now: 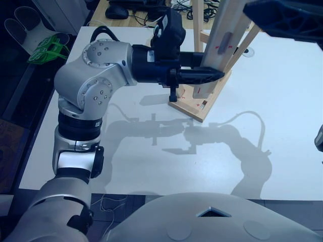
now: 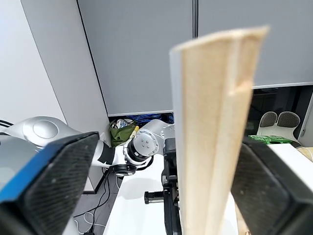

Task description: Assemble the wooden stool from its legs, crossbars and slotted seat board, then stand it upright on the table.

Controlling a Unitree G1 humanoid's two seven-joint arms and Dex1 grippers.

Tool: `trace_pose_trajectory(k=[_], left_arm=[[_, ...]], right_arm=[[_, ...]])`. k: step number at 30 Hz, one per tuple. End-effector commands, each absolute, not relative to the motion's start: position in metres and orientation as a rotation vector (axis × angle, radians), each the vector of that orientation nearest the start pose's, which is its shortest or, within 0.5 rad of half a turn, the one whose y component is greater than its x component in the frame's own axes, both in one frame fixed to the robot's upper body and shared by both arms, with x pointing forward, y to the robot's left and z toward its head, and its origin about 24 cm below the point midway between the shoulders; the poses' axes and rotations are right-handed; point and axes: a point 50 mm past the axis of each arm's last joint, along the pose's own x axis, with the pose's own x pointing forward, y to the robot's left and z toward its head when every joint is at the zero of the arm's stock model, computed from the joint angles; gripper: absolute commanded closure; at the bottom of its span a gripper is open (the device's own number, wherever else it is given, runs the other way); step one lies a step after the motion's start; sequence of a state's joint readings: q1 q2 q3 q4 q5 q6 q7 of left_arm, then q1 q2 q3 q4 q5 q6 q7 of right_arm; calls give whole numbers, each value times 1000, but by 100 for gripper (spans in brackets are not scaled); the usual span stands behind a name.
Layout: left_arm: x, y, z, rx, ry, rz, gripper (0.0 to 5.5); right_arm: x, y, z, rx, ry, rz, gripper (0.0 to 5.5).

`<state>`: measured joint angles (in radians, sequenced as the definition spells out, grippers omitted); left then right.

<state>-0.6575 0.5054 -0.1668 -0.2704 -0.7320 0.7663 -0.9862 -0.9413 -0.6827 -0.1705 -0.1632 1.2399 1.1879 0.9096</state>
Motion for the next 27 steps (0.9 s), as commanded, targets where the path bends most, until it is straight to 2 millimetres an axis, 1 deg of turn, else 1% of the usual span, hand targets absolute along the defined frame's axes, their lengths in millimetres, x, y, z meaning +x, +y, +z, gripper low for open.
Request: trace_pose_trajectory(k=[1, 3, 5, 10, 11, 12, 14, 16, 19, 21, 23, 24, 25, 27], left_arm=[[268, 94, 204, 49, 48, -1529, 446], [267, 94, 204, 48, 46, -1531, 446], [267, 94, 205, 46, 46, -1530, 446], [268, 95, 204, 46, 45, -1529, 446], [267, 96, 204, 47, 46, -1529, 446], [267, 96, 204, 48, 47, -1530, 446], [267, 96, 203, 54, 43, -1533, 446], [267, 96, 204, 55, 34, -1530, 446], [267, 95, 205, 55, 28, -1533, 446], [263, 94, 206, 86, 16, -1564, 446], [264, 92, 210, 107, -30, -1533, 446], [268, 92, 213, 106, -60, -1494, 410], [270, 93, 215, 104, -80, -1468, 397], [268, 93, 216, 91, -79, -1481, 371]], right_arm=[[253, -141, 312, 174, -10, 1600, 178], [253, -141, 312, 177, -14, 1590, 206], [253, -142, 312, 181, -12, 1585, 248], [254, -142, 308, 179, -6, 1578, 332], [253, -142, 308, 181, -3, 1583, 342], [252, -142, 307, 182, -1, 1588, 366], [252, -143, 308, 205, -11, 1594, 392], [250, -143, 307, 202, -5, 1596, 430], [249, -142, 305, 202, 2, 1595, 437], [249, -142, 304, 208, 0, 1592, 437], [249, -142, 302, 215, -10, 1583, 437], [249, -143, 302, 223, -16, 1574, 437], [249, -144, 301, 229, -19, 1567, 437], [249, -148, 301, 240, -41, 1543, 437]])
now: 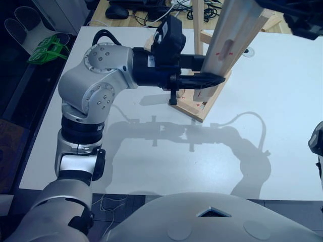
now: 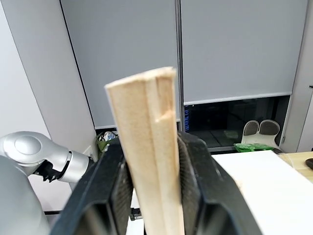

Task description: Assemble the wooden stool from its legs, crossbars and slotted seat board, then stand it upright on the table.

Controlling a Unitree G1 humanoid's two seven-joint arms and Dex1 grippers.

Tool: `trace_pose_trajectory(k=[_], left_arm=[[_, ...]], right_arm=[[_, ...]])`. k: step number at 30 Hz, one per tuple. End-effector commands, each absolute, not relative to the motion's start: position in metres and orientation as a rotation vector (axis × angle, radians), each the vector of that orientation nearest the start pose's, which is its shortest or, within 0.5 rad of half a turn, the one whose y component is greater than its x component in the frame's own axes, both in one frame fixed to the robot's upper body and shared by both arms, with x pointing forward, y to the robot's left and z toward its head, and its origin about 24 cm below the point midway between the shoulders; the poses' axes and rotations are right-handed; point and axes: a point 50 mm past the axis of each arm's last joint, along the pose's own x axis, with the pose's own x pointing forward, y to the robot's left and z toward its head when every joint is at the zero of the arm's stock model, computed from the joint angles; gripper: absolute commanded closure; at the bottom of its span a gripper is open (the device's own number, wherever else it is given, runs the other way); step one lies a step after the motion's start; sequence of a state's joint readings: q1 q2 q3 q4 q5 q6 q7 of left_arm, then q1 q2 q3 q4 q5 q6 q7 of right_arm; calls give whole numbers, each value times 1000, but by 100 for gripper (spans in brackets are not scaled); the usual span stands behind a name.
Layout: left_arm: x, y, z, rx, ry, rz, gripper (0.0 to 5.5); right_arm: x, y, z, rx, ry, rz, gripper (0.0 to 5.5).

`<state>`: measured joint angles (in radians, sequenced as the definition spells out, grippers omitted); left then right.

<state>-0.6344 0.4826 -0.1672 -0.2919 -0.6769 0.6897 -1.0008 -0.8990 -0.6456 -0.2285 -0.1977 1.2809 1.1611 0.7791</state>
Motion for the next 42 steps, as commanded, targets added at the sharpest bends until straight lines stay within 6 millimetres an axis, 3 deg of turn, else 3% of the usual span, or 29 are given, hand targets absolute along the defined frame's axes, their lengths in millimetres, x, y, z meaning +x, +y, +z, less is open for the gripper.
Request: trace_pose_trajectory(k=[1, 6, 10, 12, 13, 14, 16, 19, 20, 23, 28, 36, 40, 42], left_arm=[[267, 95, 221, 90, -97, -1486, 354], [259, 121, 264, 49, -315, -1323, 325], [248, 136, 278, -15, -434, -1158, 325], [258, 175, 299, -122, -581, -869, 325], [270, 208, 302, -208, -640, -617, 325], [277, 230, 300, -265, -664, -453, 325], [284, 264, 267, -325, -633, -206, 325], [288, 280, 234, -317, -575, -65, 325], [295, 281, 213, -222, -474, 4, 325], [301, 260, 142, 25, -181, 48, 325], [290, 228, 55, 183, 198, -55, 325], [289, 126, 8, 176, 296, -475, 325], [267, 109, -10, 213, 433, -666, 325], [259, 98, -7, 209, 442, -726, 325]], right_arm=[[250, -151, 303, 235, -65, 1521, 437], [253, -173, 311, 244, -198, 1352, 444], [248, -185, 308, 265, -275, 1247, 447], [246, -192, 303, 240, -316, 1154, 447], [246, -198, 302, 257, -350, 1099, 447], [246, -201, 302, 271, -371, 1064, 447], [242, -204, 299, 289, -426, 989, 447], [236, -195, 300, 273, -467, 957, 447], [236, -191, 302, 266, -487, 935, 447], [238, -191, 312, 264, -563, 842, 447], [236, -202, 318, 287, -613, 770, 447], [242, -225, 284, 274, -503, 645, 447], [243, -238, 274, 267, -476, 585, 447], [243, -250, 262, 255, -433, 523, 447]])
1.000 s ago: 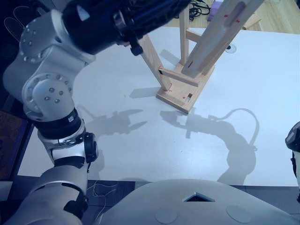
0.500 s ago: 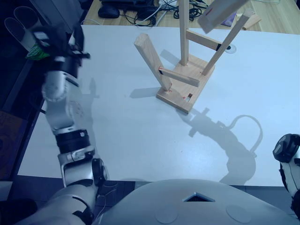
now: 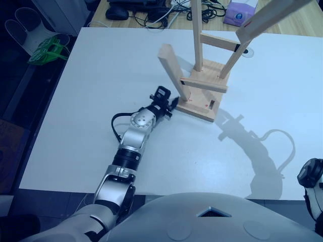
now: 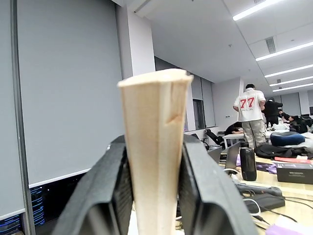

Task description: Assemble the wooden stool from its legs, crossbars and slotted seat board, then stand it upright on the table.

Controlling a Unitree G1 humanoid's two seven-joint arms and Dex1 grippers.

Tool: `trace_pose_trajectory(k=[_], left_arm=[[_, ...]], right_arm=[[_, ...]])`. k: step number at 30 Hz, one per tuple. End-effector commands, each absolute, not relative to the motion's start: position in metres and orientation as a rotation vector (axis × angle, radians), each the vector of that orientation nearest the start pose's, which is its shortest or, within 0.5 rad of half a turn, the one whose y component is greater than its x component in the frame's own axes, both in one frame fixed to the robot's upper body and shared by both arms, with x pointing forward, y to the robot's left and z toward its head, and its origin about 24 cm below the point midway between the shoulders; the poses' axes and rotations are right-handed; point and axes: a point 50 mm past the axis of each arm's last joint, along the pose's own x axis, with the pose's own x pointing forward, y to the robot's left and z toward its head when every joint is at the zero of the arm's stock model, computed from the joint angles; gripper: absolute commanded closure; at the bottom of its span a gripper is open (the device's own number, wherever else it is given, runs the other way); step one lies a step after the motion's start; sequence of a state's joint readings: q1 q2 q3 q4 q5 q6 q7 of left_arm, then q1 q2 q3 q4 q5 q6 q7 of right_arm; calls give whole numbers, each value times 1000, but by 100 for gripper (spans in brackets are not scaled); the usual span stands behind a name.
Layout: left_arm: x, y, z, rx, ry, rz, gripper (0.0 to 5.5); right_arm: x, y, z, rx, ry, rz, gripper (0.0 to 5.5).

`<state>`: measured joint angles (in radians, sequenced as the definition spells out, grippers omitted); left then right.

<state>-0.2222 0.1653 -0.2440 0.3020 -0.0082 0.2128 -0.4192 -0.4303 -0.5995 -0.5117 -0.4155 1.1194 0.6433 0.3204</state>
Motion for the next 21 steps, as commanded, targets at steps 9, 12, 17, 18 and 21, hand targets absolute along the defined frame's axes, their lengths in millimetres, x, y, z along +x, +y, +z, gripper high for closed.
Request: trace_pose_trajectory(k=[9, 12, 17, 18, 21], left_arm=[[245, 72, 1, 129, 433, -744, 325], [242, 61, 5, 100, 420, -753, 325], [237, 48, 8, 66, 415, -786, 325], [237, 48, 8, 69, 419, -785, 325], [239, 51, 7, 77, 420, -759, 325]], right_arm=[[241, -273, 192, 346, -235, 333, 447], [244, -270, 161, 427, -177, 238, 447], [241, -263, 133, 501, -105, 190, 447], [240, -261, 133, 500, -100, 200, 447], [237, -260, 128, 486, -79, 211, 447]])
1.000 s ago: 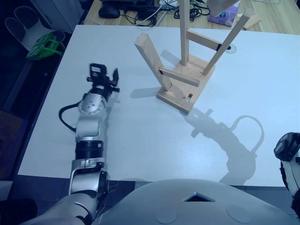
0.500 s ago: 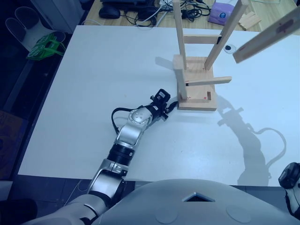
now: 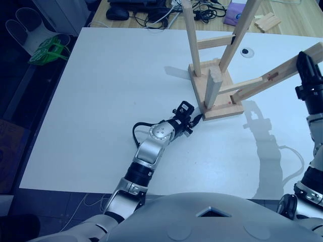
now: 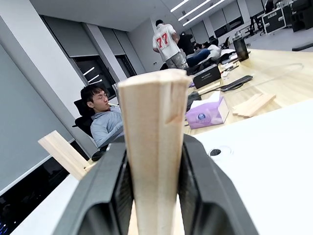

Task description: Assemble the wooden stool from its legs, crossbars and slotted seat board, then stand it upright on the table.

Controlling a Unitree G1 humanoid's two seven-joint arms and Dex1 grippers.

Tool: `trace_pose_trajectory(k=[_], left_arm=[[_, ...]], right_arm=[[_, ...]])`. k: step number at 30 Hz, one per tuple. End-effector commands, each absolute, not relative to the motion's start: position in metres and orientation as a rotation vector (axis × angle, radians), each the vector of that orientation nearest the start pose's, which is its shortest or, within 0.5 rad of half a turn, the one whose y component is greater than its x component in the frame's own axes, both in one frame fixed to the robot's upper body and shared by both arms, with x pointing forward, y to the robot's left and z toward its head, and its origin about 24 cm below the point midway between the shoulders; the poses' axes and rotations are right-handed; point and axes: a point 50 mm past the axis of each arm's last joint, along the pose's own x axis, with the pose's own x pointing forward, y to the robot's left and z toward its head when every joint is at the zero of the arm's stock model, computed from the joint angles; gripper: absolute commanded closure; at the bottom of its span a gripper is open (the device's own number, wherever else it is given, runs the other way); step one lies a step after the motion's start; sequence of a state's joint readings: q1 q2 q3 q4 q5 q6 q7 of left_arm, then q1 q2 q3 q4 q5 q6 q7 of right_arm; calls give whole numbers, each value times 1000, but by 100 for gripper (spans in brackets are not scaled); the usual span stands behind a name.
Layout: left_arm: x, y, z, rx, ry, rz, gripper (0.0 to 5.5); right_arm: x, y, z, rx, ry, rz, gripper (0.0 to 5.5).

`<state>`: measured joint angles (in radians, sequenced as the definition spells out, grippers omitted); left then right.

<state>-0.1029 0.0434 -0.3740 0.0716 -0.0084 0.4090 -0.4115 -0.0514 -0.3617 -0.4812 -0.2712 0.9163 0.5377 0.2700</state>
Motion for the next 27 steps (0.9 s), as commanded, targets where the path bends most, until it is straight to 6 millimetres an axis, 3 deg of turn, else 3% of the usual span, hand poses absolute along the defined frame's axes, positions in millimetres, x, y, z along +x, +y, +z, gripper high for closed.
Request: trace_pose_trajectory(k=[1, 5, 9, 13, 27], left_arm=[[240, 52, 7, 80, 420, -751, 325], [243, 57, 8, 97, 417, -738, 325], [243, 58, 8, 90, 416, -735, 325], [243, 56, 8, 95, 418, -746, 325], [243, 55, 8, 101, 415, -762, 325]], right_arm=[[236, -260, 125, 479, -68, 212, 447], [239, -261, 126, 444, -81, 220, 447], [245, -273, 129, 420, -97, 194, 447], [245, -275, 118, 427, -74, 172, 447], [248, -243, 112, 368, 10, 306, 447]])
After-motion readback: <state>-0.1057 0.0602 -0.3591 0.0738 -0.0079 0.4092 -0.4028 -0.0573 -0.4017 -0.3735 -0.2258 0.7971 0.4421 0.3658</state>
